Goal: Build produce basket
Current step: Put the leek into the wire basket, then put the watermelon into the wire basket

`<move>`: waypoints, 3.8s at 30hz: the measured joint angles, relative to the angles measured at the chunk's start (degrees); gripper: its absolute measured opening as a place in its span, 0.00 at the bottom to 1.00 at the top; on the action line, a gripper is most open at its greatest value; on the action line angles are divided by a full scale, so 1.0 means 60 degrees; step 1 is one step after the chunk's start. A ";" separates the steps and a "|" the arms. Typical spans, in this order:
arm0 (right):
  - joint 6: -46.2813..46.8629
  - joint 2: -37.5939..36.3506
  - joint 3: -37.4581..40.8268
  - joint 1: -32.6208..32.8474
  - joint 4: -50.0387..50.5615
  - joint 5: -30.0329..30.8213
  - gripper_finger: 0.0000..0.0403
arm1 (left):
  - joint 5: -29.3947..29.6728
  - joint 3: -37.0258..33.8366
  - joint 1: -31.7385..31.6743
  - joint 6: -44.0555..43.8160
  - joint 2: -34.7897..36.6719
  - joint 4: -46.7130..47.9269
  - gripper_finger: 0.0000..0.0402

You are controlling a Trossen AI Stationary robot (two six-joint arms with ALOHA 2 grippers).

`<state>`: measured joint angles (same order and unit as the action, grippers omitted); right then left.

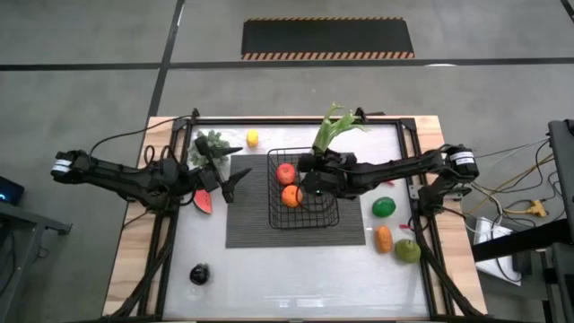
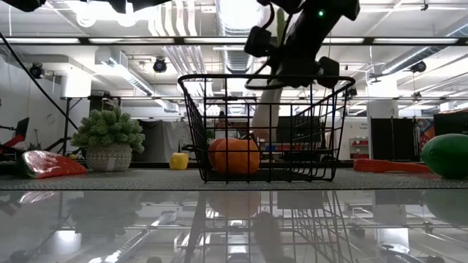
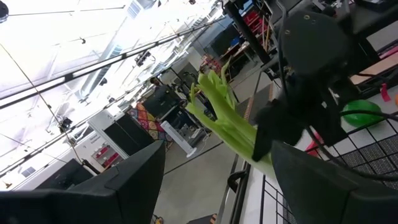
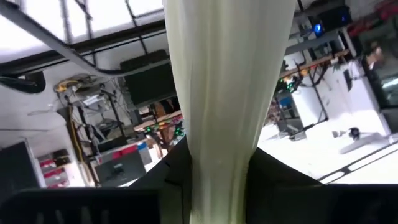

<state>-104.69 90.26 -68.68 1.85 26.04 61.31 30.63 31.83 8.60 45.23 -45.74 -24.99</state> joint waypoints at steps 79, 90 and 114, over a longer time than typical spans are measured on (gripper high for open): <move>0.0918 -0.3014 -0.0562 0.0068 0.0380 0.0319 0.61 | -0.0015 0.0033 0.0004 -0.1468 0.0004 -0.0065 0.68; 0.1449 -0.4115 -0.0547 0.0277 0.0317 0.0320 0.61 | -0.0033 0.0062 0.0234 -0.6396 -0.0711 0.1470 0.68; 0.3197 -0.4345 -0.0540 0.1090 -0.2193 0.0071 0.56 | -0.2066 0.1746 0.0118 -2.2501 -0.4041 1.5877 0.68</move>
<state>-85.51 64.19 -71.92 8.39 12.88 61.73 18.24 42.31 9.31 -89.77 -69.98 70.27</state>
